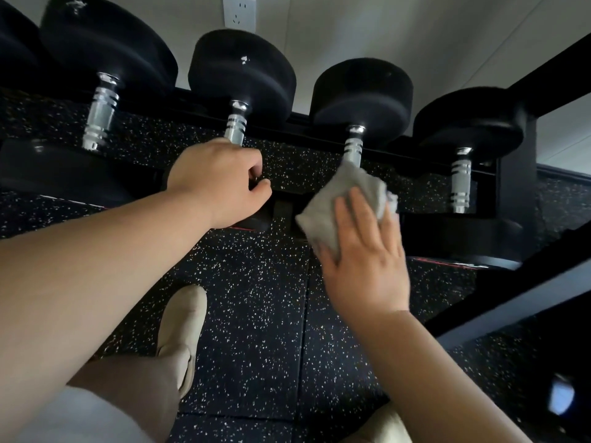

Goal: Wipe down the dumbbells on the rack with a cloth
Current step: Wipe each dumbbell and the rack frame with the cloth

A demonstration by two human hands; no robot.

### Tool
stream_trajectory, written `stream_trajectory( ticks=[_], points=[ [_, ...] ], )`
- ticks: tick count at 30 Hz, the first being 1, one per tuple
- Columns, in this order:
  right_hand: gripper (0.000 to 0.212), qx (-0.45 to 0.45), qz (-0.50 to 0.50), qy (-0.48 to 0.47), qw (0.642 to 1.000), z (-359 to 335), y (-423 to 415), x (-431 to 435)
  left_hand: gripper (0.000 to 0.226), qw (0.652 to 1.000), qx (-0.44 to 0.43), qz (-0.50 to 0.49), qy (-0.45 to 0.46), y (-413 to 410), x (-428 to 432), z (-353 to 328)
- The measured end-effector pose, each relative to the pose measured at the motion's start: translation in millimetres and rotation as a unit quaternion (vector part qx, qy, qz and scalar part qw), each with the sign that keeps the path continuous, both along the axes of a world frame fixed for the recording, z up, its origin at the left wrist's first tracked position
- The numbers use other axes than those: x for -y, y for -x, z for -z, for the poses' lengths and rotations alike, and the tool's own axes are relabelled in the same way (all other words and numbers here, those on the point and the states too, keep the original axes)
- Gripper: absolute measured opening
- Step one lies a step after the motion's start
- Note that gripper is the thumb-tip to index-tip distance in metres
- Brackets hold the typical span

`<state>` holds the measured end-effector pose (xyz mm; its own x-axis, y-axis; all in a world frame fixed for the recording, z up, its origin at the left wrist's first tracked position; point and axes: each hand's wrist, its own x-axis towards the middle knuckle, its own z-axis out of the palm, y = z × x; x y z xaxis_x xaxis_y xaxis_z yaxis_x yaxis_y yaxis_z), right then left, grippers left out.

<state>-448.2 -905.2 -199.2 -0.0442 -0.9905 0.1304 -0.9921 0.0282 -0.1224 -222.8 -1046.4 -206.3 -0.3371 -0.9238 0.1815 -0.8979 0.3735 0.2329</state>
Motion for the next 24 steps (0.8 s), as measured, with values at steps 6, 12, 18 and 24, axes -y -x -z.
stream_trajectory(
  ticks=[6, 12, 18, 24],
  points=[
    [0.076, 0.164, 0.104, -0.055, 0.979, -4, 13, -6, 0.041, 1.0, -0.004, 0.004, 0.01, 0, 2, 4],
    [0.083, 0.106, 0.08, -0.044, 0.99, -4, 5, 17, 0.033, 1.0, -0.003, 0.016, 0.012, 0, 2, 2],
    [0.059, 0.429, 0.263, -0.101, 0.858, 10, 52, -1, 0.038, 1.0, -0.023, 0.012, 0.016, 0, 2, 4],
    [0.063, 0.356, 0.174, -0.021, 0.918, 0, 22, 2, 0.033, 1.0, -0.012, 0.016, 0.015, 0, 1, 2]
  ],
)
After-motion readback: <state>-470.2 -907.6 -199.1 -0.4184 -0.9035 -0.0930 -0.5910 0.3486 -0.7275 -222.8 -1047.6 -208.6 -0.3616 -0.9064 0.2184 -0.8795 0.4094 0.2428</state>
